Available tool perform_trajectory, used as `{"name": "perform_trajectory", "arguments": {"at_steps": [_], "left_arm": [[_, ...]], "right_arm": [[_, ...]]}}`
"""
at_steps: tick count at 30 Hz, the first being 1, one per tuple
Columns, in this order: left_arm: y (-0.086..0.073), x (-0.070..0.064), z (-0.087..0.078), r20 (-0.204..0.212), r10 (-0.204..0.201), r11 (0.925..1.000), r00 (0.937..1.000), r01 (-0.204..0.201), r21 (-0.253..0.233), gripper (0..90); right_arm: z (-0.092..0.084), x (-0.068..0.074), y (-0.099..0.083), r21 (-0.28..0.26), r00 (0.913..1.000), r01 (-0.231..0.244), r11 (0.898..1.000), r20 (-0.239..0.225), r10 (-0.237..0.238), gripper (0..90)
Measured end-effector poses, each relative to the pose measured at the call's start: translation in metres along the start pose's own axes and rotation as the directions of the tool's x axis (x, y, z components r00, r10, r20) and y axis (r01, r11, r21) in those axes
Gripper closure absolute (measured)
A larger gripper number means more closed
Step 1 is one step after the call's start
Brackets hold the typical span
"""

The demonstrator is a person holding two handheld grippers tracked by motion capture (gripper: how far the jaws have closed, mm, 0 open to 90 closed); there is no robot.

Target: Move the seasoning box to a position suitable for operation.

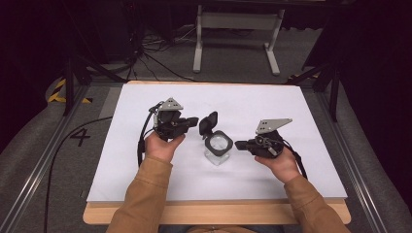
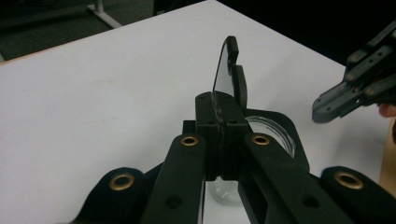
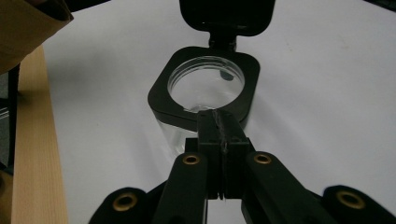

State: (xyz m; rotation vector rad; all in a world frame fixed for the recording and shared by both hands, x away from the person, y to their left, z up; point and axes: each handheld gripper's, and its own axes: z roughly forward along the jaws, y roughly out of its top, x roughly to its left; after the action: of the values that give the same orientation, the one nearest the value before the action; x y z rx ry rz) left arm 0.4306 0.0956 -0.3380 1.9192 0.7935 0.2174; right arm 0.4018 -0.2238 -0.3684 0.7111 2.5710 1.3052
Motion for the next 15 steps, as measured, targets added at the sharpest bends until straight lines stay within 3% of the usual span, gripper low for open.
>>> {"name": "perform_trajectory", "arguments": {"at_steps": [4, 5, 8, 15], "left_arm": [[0.002, -0.003, 0.002, 0.001, 0.014, 0.9999, 0.9999, -0.014, -0.003, 89.4], [0.003, -0.004, 0.003, -0.006, 0.019, 0.9998, 0.9998, -0.019, -0.010, 89.4], [0.003, -0.005, 0.002, -0.005, 0.021, 0.9998, 0.9998, -0.021, -0.005, 89.4], [0.004, -0.009, 0.003, -0.002, 0.026, 0.9996, 0.9997, -0.026, -0.003, 89.4]], "right_arm": [[0.007, 0.001, -0.002, 0.012, 0.9999, 0.001, 1.000, 0.016, -0.001, 89.5], [0.009, -0.001, -0.003, 0.011, 0.9996, -0.023, 1.000, 0.014, 0.023, 89.5], [0.010, -0.002, -0.004, 0.006, 0.9992, -0.039, 0.999, 0.009, 0.039, 89.5], [0.015, -0.002, -0.004, 0.014, 0.9990, -0.043, 0.999, 0.007, 0.043, 89.5]]}}
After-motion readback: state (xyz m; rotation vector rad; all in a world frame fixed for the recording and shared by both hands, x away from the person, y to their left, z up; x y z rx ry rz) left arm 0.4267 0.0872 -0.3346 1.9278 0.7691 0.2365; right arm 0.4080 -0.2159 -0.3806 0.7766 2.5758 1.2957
